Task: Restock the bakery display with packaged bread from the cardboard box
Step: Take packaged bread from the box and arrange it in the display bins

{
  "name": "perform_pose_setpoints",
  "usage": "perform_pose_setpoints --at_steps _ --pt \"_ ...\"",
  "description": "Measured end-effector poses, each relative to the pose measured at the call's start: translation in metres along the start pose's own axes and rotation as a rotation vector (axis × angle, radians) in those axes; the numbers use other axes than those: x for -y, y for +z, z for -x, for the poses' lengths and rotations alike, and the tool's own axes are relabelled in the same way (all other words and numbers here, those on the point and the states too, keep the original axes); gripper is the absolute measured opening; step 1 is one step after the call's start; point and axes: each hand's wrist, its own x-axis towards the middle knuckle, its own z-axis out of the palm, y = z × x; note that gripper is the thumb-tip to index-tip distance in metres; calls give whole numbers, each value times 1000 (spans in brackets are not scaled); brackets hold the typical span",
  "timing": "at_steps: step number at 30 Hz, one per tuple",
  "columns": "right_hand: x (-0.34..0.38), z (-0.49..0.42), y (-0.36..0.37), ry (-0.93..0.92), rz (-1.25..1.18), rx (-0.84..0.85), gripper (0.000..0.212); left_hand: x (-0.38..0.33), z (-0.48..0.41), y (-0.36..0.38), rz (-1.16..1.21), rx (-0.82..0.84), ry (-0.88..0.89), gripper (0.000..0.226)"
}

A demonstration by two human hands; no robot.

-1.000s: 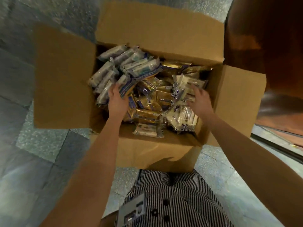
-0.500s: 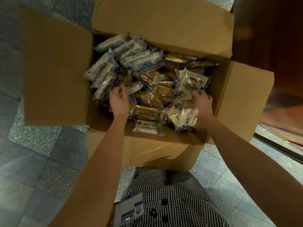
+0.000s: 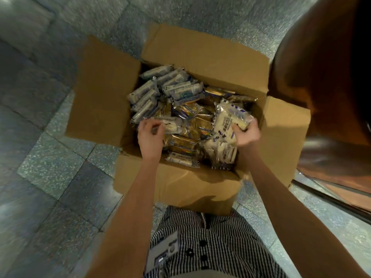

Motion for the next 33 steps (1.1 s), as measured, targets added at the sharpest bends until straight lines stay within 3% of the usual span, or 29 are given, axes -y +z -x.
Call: perform_pose_setpoints --at_steps 8,11,17,21,27,30,33 --pt "26 63 -32 -78 -242 30 29 -11 88 -42 114 -175 13 3" --pt "32 88 -42 -137 -305 94 34 -3 129 -56 199 -276 4 19" --pt "29 145 -61 -241 -328 372 61 25 236 -66 531 -549 -192 34" --pt "15 189 -65 -341 -247 521 34 55 321 -67 687 -738 -207 11" --pt "3 259 -65 -514 -179 764 65 89 411 -76 830 -990 -353 24" --pt "-5 291 -59 -604 -132 919 63 99 451 -80 922 -1061 -404 33" --pt "-17 325 -51 -602 -135 1065 57 109 490 -81 984 -1159 -450 23"
